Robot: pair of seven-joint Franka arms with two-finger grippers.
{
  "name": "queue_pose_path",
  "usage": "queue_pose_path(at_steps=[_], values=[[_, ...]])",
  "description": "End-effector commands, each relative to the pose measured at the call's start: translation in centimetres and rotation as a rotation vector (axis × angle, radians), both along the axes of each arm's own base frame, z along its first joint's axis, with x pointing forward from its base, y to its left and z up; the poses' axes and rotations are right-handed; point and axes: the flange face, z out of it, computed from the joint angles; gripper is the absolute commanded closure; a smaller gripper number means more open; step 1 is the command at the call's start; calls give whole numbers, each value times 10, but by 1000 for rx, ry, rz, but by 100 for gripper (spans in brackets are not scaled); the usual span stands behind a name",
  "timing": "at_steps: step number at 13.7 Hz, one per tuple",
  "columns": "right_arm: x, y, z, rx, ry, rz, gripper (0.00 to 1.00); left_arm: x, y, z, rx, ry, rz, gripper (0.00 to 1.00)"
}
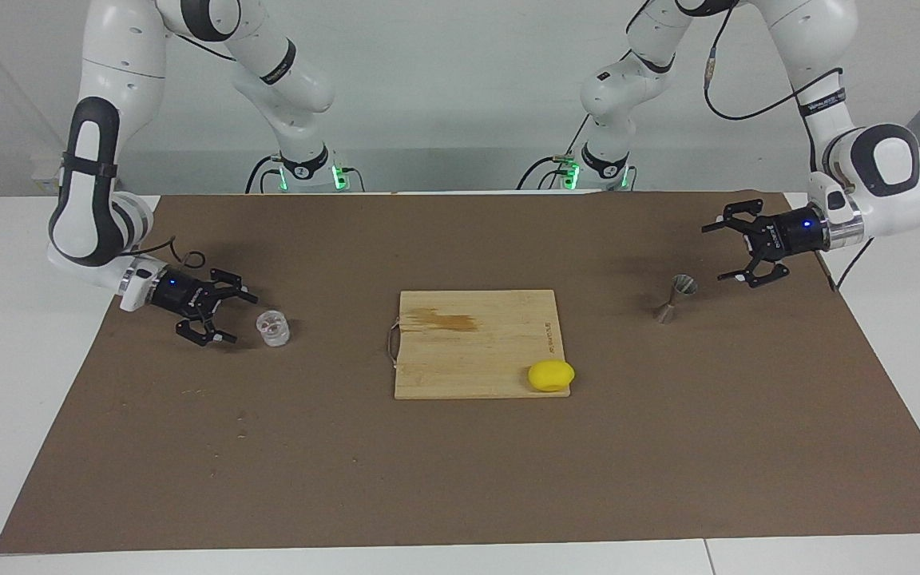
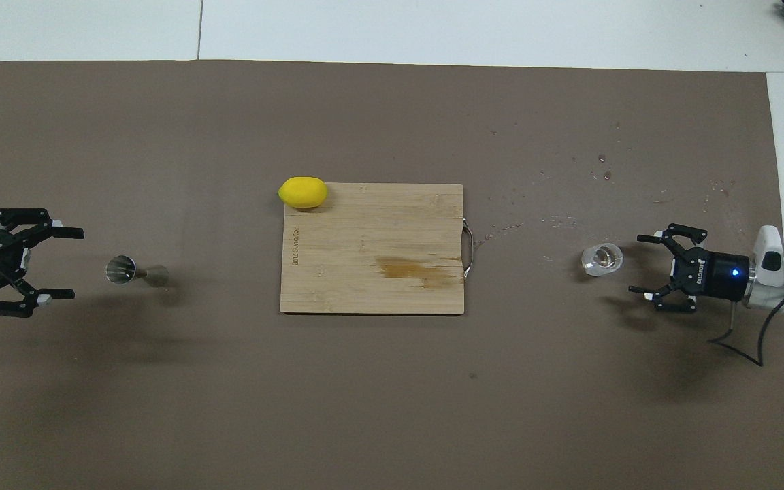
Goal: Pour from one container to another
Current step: 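Move the left gripper to the metal cup while the right gripper approaches the glass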
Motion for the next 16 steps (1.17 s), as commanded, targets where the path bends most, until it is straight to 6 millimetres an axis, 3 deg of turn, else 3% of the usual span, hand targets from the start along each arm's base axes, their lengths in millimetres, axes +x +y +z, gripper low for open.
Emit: queue_pose_path(at_steps=[1,3,6,9,14,16], values=[[-4,4,-14,30,-19,-15,0,-1,9,-26,-76,-50,-38,0],[-4,4,-14,38,-25,-22,0,4,15,-34,-69,-46,-30,0],[-2,6,-14,62,-41,-39,0,0,6,-37,-133,-52,-61,0],[-1,7,-14,71,-47,-50,0,3,6,-65,-229,-138,-89,0],[-4,19,-20,81,-39,-51,0,0,14,-81,-241,-241,-95,0],[-6,21,-23,85,-34,-61,0,0,10,-97,-250,-219,-92,0]])
